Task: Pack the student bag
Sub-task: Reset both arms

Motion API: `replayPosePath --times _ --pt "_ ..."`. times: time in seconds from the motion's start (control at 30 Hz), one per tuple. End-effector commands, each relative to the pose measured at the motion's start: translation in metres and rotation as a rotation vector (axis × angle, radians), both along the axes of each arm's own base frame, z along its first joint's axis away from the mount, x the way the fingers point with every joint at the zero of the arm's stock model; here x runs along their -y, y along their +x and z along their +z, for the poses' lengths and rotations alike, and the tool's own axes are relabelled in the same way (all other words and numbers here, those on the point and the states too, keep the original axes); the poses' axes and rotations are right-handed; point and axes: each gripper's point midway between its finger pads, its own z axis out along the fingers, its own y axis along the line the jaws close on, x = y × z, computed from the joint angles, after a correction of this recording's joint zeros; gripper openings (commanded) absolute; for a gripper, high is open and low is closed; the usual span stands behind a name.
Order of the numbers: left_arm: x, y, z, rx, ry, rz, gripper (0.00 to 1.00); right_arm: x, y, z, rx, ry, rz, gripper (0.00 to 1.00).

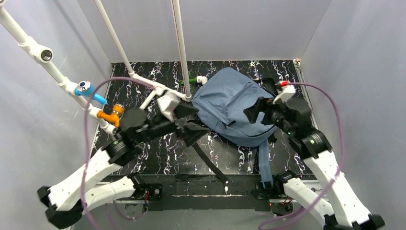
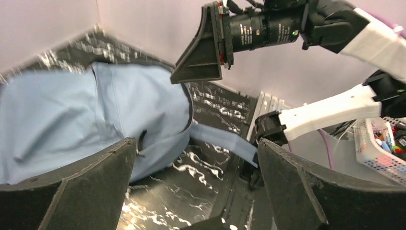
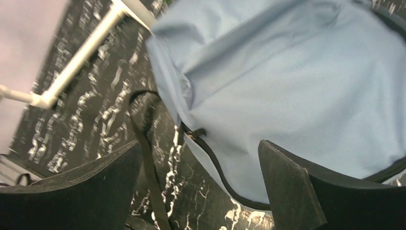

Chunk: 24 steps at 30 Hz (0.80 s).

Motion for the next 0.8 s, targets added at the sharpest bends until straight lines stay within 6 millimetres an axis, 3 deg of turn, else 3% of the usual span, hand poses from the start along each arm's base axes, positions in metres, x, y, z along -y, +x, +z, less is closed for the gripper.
replayPosePath --times 0.0,0.2,0.43,0.63,0.7,0.77 --pt "-0.049 -0.041 0.076 0.296 -0.117 -0.031 0.98 0.025 -0.02 0.099 0.279 0.088 -0.076 0.98" --pt "-0.118 -0.051 0.129 0.452 -0.24 0.184 0.98 0.08 -0.043 0.148 0.343 0.067 -0.299 0.98" --pt "-0.168 -0.061 0.156 0.568 -0.256 0.327 0.98 0.123 -0.096 0.211 0.555 0.178 -0.408 0.98" --pt "-0.187 -0.058 0.158 0.565 -0.247 0.406 0.98 0.134 -0.108 0.225 0.573 0.172 -0.437 0.98" --pt "-0.187 -0.059 0.158 0.565 -0.243 0.403 0.98 0.131 -0.109 0.228 0.573 0.177 -0.418 0.98" --pt "-0.184 -0.059 0.157 0.569 -0.238 0.391 0.98 0.116 -0.113 0.23 0.611 0.183 -0.323 0.98"
